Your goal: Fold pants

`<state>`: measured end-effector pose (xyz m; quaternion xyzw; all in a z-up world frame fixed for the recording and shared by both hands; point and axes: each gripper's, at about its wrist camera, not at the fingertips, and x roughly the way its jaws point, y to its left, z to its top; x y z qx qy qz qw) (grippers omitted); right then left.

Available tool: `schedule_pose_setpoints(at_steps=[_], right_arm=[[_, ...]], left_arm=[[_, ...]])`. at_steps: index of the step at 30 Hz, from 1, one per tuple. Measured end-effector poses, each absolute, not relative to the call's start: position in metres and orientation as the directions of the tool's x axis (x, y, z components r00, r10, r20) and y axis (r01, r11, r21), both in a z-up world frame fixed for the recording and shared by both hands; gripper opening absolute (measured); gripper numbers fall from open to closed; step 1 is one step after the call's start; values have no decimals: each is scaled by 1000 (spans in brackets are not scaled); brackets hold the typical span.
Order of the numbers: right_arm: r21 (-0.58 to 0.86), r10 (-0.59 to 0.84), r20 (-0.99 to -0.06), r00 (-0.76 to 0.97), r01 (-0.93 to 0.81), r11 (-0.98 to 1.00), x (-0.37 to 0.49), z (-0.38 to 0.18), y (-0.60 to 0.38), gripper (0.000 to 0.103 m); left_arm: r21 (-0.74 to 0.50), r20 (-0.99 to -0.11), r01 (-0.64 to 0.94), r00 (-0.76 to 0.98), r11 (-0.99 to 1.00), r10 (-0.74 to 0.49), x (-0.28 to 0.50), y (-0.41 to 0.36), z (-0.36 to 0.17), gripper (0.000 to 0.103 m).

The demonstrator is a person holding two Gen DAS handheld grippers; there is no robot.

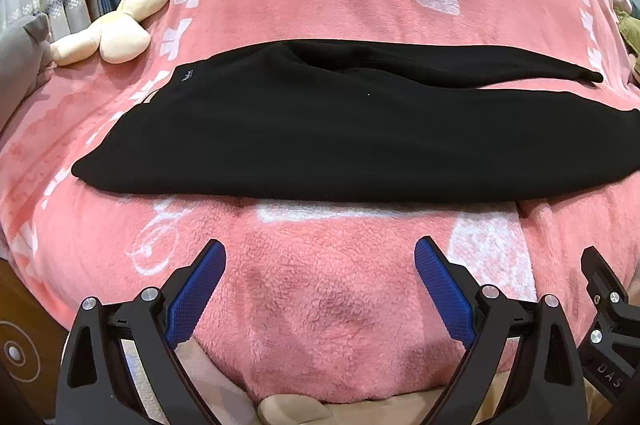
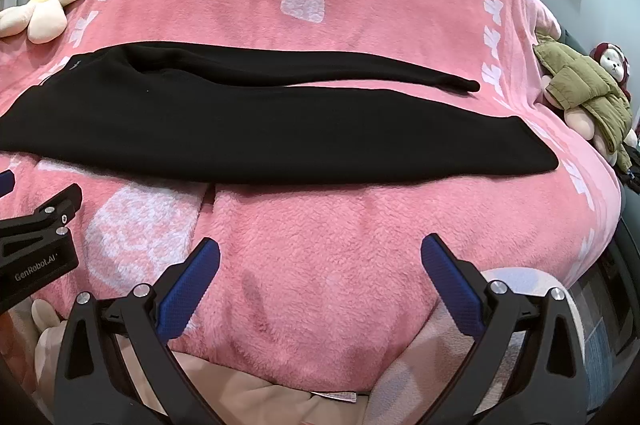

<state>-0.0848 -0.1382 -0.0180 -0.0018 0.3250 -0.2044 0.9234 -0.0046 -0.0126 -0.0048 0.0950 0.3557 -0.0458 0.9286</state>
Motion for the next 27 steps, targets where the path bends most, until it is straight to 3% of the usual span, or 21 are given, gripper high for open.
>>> schedule_pose_setpoints(at_steps=[27], right_arm=[[-136,-377,-602,703,375,917,-85,-20,-138,98]], left_arm=[[138,-681,150,732,979,-16,-1,-8,-10,94]])
